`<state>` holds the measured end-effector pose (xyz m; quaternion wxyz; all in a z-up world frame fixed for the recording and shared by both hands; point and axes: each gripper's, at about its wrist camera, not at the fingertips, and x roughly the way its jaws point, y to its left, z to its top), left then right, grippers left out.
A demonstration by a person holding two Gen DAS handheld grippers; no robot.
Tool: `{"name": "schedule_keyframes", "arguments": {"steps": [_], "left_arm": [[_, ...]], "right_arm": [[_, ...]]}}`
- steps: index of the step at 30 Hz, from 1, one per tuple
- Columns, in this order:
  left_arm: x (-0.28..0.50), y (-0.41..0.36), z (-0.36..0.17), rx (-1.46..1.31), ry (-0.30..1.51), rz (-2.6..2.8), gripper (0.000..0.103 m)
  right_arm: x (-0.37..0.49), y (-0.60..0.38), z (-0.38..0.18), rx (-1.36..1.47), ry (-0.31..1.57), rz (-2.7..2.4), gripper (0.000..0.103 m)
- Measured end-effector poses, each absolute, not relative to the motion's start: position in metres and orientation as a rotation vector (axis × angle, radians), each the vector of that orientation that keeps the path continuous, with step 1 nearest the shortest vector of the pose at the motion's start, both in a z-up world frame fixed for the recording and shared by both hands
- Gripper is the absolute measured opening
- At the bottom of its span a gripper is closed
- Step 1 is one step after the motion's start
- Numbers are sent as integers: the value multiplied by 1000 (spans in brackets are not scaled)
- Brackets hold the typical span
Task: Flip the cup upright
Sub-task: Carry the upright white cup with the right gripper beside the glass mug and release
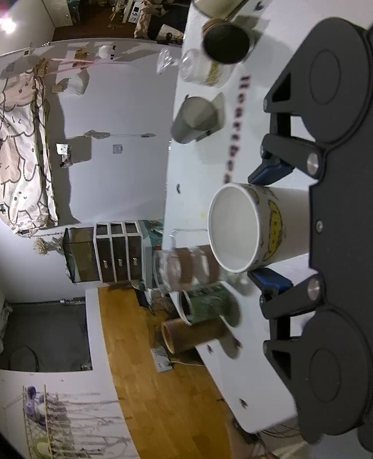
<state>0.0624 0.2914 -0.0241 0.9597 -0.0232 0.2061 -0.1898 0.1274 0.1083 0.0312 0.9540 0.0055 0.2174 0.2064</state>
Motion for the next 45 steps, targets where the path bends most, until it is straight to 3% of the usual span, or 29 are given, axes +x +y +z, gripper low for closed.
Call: {"name": "schedule_keyframes", "arguments": {"steps": [5,8,21,27,32,45], "left_arm": [[67,319,-22,-84,425,-275,81],[64,332,-20,-98,418,-231,92],[65,352,-13,-101,411,-133,102],[65,349,-10,-91,409,-118,103],[67,348,-4,-86,396,-108,103],[61,336,15,-60,369,-69,103]], "right_arm": [[174,131,34,-16,405,385,64],[205,144,31,-4,426,375,64],[263,186,11,-49,463,326,64],[262,181,11,-16,477,318,66],[253,172,15,22,484,334,79],[167,125,32,41,399,369,87]]}}
